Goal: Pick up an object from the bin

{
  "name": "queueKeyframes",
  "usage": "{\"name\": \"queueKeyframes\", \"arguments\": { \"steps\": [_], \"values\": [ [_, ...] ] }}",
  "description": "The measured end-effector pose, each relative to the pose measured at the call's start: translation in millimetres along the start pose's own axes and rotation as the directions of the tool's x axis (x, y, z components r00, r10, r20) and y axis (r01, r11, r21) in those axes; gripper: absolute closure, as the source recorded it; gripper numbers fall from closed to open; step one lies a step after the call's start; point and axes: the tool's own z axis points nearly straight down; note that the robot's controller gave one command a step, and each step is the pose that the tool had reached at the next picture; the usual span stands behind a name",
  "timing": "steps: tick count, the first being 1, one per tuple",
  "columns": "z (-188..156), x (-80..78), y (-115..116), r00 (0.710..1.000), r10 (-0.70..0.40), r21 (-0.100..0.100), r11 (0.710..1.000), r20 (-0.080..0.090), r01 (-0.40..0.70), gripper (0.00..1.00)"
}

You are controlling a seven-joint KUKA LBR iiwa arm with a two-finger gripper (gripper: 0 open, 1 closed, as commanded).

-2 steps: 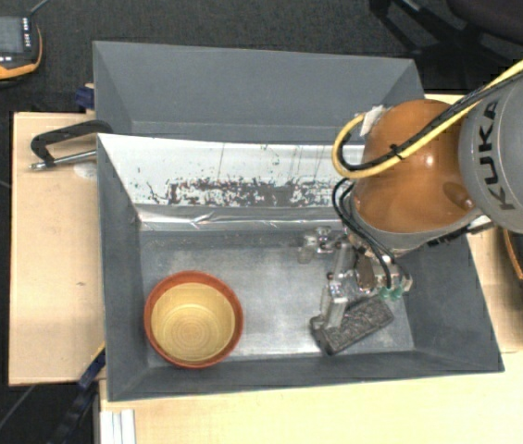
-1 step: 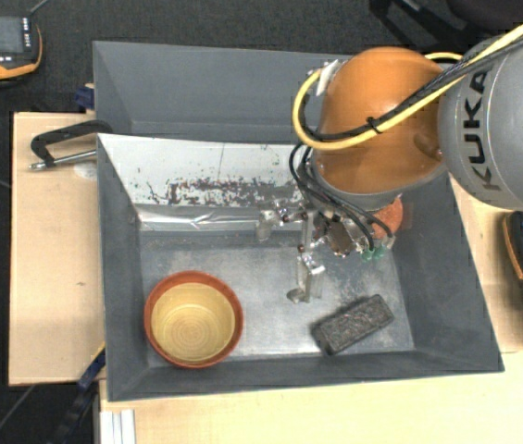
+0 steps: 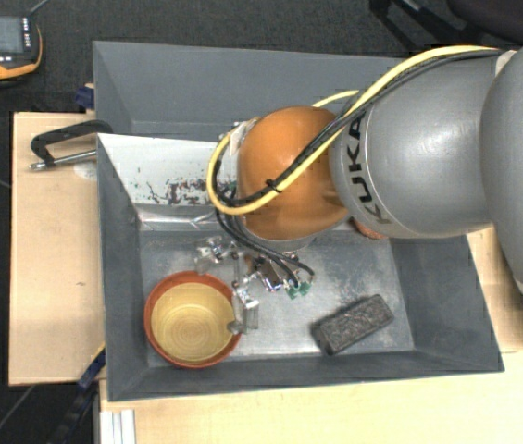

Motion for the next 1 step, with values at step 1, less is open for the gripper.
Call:
{"name": "queueKeyframes", "arguments": {
  "steps": [1],
  "values": [
    [84.8, -14.8, -9.7, 0.981, -0.194, -0.001, 0.981, 0.005, 0.194, 0.00]
  ]
}}
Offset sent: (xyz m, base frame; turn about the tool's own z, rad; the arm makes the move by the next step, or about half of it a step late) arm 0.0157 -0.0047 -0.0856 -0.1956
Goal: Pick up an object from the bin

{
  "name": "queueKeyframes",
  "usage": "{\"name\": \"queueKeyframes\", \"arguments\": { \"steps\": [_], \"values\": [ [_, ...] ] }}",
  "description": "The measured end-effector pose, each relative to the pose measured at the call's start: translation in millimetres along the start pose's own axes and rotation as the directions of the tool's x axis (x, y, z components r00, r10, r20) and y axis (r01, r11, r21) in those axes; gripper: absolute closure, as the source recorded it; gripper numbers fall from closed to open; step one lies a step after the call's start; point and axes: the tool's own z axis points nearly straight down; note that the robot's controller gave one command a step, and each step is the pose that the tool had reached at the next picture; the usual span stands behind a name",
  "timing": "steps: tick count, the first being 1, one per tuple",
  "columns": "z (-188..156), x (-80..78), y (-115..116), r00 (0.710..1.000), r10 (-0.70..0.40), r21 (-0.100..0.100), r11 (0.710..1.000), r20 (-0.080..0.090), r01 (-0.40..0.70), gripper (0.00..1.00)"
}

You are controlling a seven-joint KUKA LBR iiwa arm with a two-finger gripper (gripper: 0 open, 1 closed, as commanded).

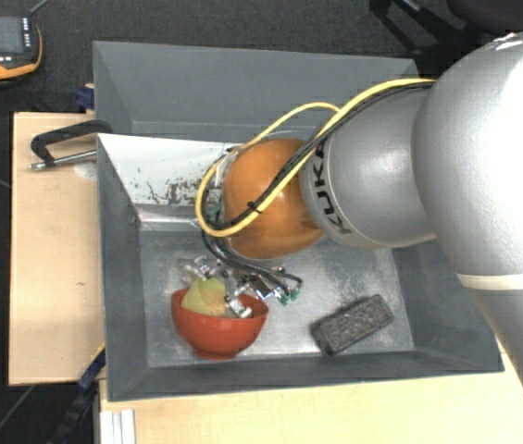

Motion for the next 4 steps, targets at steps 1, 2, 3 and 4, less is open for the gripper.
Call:
{"name": "queueKeyframes", "arguments": {
  "steps": [1, 2, 3, 4],
  "values": [
    [-0.4, 4.7, -15.1, 0.974, 0.226, -0.001, 0.974, 0.001, -0.226, 0.00],
    [-1.9, -9.0, -91.5, 0.962, 0.272, 0.002, 0.962, 0.010, -0.272, 0.00],
    [-2.1, -9.4, -85.8, 0.964, 0.266, -0.002, 0.964, 0.007, -0.266, 1.00],
    [-1.6, -9.1, -85.9, 0.964, 0.265, -0.002, 0.964, 0.007, -0.265, 0.00]
  ]
}}
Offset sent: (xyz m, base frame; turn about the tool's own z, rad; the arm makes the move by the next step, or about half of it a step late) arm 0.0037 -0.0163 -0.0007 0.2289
